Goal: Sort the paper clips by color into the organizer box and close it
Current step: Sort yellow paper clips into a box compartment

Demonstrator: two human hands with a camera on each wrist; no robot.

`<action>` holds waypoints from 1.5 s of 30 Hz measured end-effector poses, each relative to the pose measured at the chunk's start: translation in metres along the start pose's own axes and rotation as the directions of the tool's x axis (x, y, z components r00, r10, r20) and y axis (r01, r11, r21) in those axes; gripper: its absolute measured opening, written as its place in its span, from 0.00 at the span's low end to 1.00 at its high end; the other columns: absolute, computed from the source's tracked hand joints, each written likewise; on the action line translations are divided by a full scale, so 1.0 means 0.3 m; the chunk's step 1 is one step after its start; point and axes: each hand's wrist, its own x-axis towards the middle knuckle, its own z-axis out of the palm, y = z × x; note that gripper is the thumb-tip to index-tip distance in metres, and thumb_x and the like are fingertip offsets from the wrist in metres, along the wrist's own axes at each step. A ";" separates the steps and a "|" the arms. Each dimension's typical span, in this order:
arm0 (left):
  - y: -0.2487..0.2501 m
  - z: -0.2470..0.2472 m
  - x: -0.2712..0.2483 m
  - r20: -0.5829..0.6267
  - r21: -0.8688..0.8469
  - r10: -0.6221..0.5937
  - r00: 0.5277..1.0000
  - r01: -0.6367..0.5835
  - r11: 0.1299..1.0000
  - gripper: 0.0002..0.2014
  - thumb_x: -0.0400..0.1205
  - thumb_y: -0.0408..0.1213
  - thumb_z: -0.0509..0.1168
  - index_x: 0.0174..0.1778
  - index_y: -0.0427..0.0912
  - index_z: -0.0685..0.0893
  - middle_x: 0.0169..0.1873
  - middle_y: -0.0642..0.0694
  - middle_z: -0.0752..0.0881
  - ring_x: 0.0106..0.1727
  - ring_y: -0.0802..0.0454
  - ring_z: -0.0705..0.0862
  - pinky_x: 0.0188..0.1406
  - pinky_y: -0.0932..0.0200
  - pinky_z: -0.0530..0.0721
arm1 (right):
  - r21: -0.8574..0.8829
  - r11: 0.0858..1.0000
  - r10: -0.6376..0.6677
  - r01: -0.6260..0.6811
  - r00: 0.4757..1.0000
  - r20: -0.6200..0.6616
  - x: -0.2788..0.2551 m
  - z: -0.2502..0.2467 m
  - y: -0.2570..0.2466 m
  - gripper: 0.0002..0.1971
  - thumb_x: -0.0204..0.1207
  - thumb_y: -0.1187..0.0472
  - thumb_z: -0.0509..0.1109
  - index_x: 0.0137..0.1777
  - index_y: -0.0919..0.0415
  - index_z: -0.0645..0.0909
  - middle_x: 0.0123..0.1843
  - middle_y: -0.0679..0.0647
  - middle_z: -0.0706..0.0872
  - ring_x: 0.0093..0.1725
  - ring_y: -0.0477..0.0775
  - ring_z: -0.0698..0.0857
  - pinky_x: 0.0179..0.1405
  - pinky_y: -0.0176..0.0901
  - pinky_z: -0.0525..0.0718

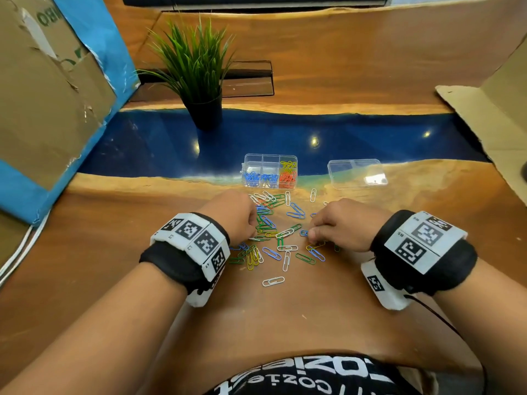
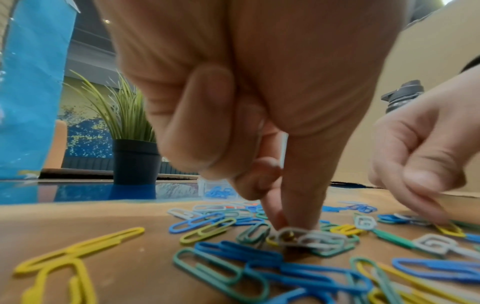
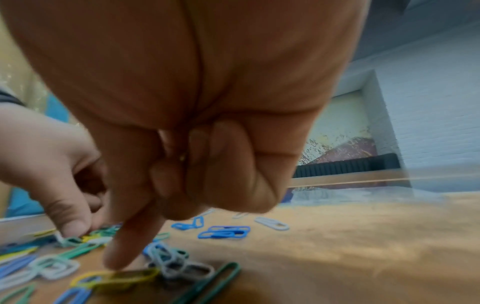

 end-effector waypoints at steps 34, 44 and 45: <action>-0.013 0.000 0.033 0.020 0.008 -0.019 1.000 0.019 1.000 0.03 0.73 0.41 0.69 0.38 0.46 0.86 0.40 0.50 0.87 0.41 0.51 0.83 0.39 0.59 0.81 | 0.973 0.194 -0.043 -0.125 0.990 0.136 0.042 -0.027 -0.076 0.04 0.54 0.60 0.55 0.29 0.59 0.66 0.24 0.55 0.68 0.21 0.49 0.60 0.16 0.29 0.59; 0.003 0.016 0.038 0.066 0.046 -0.030 0.997 0.027 0.999 0.12 0.69 0.41 0.70 0.43 0.38 0.88 0.43 0.42 0.89 0.40 0.46 0.83 0.36 0.56 0.83 | 0.978 0.183 0.270 -0.102 0.962 0.049 0.125 -0.071 -0.082 0.09 0.76 0.72 0.54 0.46 0.61 0.74 0.31 0.54 0.72 0.24 0.47 0.66 0.18 0.33 0.63; 0.006 0.016 0.037 0.063 0.055 -0.028 0.998 0.025 0.998 0.12 0.69 0.41 0.70 0.43 0.38 0.87 0.42 0.42 0.88 0.40 0.46 0.84 0.35 0.56 0.82 | 0.972 0.215 0.317 -0.089 0.948 0.017 0.140 -0.087 -0.080 0.10 0.76 0.73 0.54 0.51 0.64 0.75 0.33 0.56 0.74 0.26 0.48 0.69 0.20 0.34 0.66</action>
